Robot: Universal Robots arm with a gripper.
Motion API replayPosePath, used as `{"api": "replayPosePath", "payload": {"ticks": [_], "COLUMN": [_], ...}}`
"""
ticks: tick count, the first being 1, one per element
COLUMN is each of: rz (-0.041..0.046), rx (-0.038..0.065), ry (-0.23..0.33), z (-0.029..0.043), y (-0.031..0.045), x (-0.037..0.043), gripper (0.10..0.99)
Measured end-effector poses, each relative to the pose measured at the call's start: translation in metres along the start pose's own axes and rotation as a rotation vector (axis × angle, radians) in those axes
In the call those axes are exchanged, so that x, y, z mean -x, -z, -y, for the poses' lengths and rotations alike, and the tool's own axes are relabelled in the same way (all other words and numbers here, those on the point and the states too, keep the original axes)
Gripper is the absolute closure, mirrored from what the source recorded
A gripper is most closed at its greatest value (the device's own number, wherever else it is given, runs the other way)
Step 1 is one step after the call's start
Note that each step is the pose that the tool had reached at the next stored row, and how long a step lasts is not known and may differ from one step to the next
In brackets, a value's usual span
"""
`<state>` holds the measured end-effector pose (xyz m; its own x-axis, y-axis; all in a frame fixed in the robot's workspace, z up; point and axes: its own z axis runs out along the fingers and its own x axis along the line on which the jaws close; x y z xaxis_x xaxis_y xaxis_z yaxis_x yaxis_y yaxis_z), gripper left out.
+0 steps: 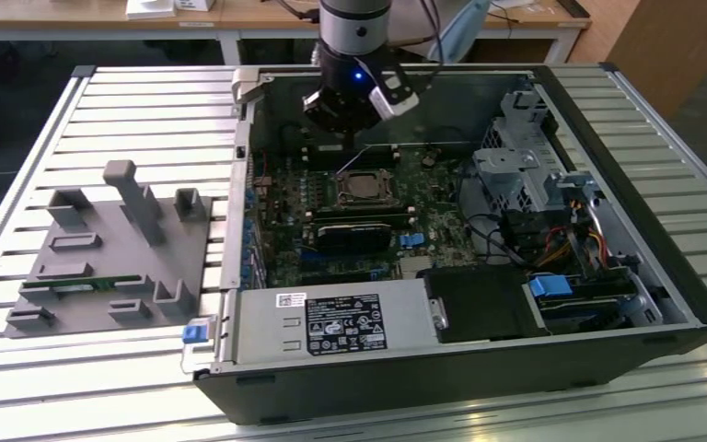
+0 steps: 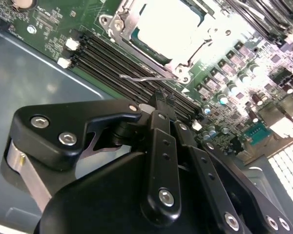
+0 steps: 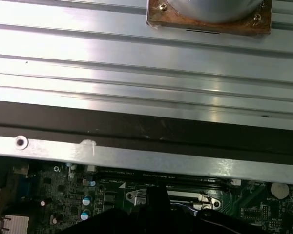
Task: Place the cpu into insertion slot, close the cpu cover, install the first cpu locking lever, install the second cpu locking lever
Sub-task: 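Install the first cpu locking lever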
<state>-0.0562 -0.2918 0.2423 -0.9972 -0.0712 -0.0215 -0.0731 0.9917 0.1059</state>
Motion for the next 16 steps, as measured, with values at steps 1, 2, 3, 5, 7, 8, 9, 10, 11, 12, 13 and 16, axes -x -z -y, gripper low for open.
{"api": "replayPosePath", "payload": {"ticks": [1, 2, 3, 5, 7, 8, 9, 10, 11, 12, 13, 16], "rz": [0.0002, 0.0003, 0.0004, 0.0007, 0.0009, 0.001, 0.0011, 0.0013, 0.0014, 0.0014, 0.0014, 0.0016], "rx": [0.001, 0.002, 0.002, 0.002, 0.002, 0.001, 0.001, 0.001, 0.001, 0.001, 0.001, 0.001], "ry": [-0.001, -0.002, -0.003, -0.006, -0.008, -0.009, -0.01, -0.011, -0.011, -0.012, -0.013, -0.016], "z": [0.0001, 0.0003, 0.0004, 0.0006, 0.0008, 0.0009, 0.001, 0.001, 0.0011, 0.0012, 0.0013, 0.0014], "y": [-0.0005, -0.001, -0.0016, -0.0026, -0.0034, -0.0036, -0.0039, -0.0041, -0.0043, -0.0045, -0.0047, -0.0052], "x": [0.001, 0.002, 0.003, 0.0045, 0.0059, 0.0066, 0.0074, 0.0082, 0.009, 0.0098, 0.0105, 0.0122], "gripper": [0.98, 0.98, 0.98, 0.98, 0.98, 0.98, 0.98, 0.98, 0.98, 0.98, 0.98, 0.98]}}
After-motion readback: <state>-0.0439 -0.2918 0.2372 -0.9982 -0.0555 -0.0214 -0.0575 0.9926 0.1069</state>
